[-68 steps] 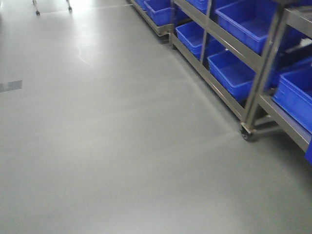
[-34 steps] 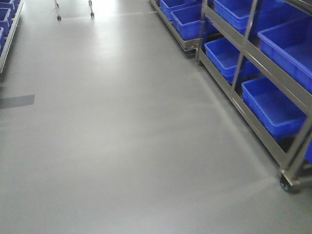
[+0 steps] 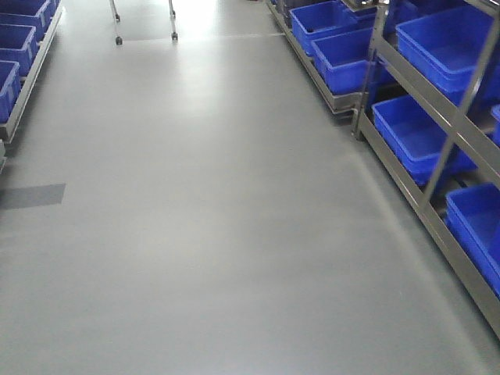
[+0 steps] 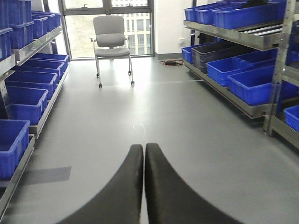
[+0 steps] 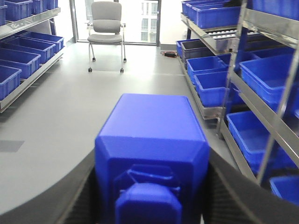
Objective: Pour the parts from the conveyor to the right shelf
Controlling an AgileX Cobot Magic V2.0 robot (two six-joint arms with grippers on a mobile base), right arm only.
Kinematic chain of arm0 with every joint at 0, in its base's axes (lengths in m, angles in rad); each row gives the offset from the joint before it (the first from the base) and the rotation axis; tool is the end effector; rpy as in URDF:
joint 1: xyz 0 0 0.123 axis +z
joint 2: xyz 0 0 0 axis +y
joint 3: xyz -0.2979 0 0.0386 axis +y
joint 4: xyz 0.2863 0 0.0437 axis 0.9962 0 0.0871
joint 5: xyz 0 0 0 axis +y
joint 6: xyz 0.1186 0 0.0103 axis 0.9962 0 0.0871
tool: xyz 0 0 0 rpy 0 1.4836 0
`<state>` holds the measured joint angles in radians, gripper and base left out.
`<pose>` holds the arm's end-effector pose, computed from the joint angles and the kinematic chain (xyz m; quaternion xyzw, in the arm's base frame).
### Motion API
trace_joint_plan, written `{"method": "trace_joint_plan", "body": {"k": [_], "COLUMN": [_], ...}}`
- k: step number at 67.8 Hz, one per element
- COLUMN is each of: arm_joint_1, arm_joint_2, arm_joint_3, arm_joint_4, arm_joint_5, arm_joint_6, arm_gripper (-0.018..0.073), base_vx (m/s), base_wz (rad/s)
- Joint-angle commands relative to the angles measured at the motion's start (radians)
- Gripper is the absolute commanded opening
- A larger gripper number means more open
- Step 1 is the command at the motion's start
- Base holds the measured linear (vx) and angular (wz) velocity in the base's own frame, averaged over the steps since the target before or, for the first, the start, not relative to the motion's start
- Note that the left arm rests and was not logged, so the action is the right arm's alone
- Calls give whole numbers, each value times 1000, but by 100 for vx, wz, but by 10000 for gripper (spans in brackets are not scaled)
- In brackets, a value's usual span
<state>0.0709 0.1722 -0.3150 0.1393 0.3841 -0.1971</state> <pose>0.1071 0.0138 0.2782 -0.0695 0.7551 0.0207 0.6516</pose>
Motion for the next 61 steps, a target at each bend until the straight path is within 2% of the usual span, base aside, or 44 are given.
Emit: {"method": "trace_joint_plan", "body": {"k": [1, 61], "arm_joint_1": [-2, -2], "arm_joint_2": [12, 12], "arm_joint_3": [-27, -27], "arm_joint_4": [1, 1], "arm_joint_5": [-77, -77], "arm_joint_6": [-5, -5], "arm_gripper": [-6, -6], "base_vx": [69, 63], "base_wz": [13, 15]}}
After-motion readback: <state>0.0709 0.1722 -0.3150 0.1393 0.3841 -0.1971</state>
